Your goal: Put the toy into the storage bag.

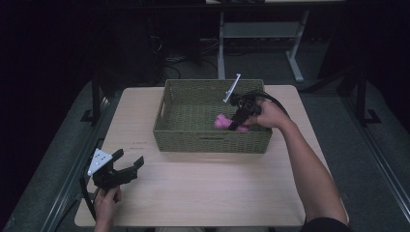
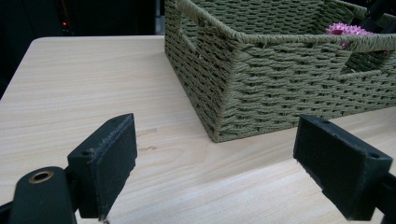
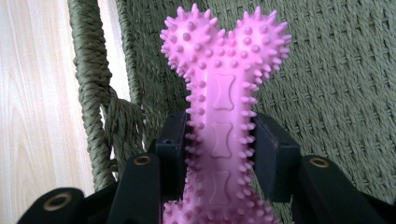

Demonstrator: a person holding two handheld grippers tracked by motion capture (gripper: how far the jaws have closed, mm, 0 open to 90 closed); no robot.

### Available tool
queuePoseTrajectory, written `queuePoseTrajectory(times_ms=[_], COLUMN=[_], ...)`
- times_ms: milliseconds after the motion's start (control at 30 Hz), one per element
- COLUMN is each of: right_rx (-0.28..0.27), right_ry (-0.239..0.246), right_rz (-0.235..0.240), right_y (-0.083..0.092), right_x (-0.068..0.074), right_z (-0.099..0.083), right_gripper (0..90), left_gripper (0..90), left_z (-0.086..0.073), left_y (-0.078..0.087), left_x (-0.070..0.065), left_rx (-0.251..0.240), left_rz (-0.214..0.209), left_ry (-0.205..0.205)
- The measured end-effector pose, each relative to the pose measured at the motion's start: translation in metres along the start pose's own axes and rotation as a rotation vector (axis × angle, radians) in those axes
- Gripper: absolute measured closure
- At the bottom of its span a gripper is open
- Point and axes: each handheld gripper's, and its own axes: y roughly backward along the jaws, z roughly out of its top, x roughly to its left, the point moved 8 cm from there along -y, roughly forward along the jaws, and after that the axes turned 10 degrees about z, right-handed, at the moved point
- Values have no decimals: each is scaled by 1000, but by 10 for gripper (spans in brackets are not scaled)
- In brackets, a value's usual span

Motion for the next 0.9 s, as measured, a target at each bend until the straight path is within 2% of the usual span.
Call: queuePoseTrajectory(times_ms=[800, 900], right_rx=[3, -17], right_ry=[-23, -33], right_rz=[6, 3], right_y=[-7, -6], right_x=[-4, -4], right_z=[-2, -1], right_gripper=[562, 536], left_gripper=[130, 130], left_z=[0, 0], left_y=[0, 1], left_x=[0, 0], left_rx=[-1, -1], left_rz=[1, 1], left_ry=[1, 1])
